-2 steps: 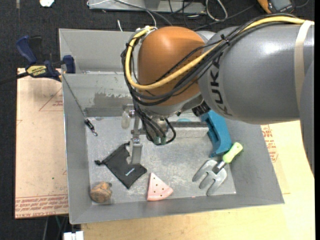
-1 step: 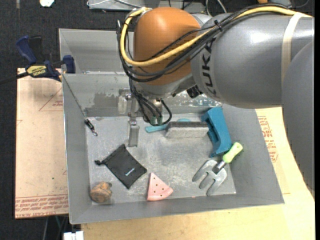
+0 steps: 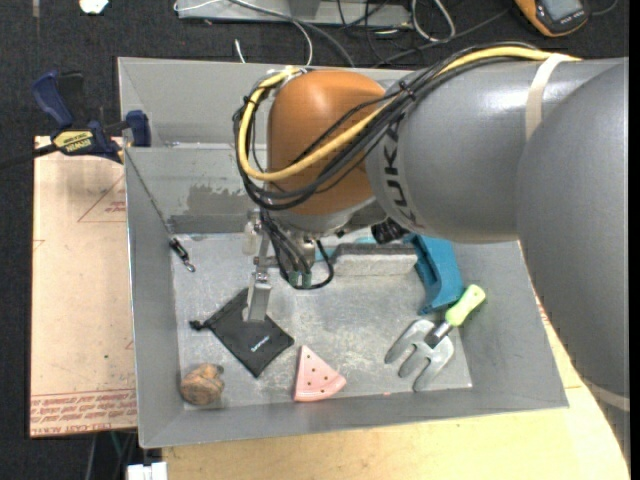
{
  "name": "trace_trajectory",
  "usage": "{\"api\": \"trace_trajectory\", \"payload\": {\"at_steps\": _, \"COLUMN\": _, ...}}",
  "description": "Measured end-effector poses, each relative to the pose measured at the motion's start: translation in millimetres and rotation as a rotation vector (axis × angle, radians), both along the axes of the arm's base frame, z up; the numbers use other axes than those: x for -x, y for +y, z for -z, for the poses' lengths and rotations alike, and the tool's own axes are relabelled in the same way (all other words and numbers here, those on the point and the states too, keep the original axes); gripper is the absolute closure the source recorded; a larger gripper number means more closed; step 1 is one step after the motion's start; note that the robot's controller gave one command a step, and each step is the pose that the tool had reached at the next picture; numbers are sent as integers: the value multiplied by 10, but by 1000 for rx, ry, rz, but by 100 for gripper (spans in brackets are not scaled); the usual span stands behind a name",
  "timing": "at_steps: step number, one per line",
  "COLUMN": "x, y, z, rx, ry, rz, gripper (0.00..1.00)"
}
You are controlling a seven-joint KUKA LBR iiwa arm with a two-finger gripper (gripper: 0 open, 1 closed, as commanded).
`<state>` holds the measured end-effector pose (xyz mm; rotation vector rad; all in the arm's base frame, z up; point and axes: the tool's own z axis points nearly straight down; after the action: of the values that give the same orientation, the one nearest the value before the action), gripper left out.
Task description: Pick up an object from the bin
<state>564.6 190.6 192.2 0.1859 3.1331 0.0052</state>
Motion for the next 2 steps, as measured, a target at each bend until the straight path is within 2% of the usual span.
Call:
{"api": "trace_trajectory", "payload": {"at_steps": 1, "x": -143, "y": 76, "z": -157, "rx": 1, "ry": -2, "rz": -68, "gripper": 0}}
{"api": "trace_trajectory", "payload": {"at_steps": 2, "x": -27, "y": 57, "z": 340, "rx": -1, "ry": -5, "rz": -223, "gripper": 0}}
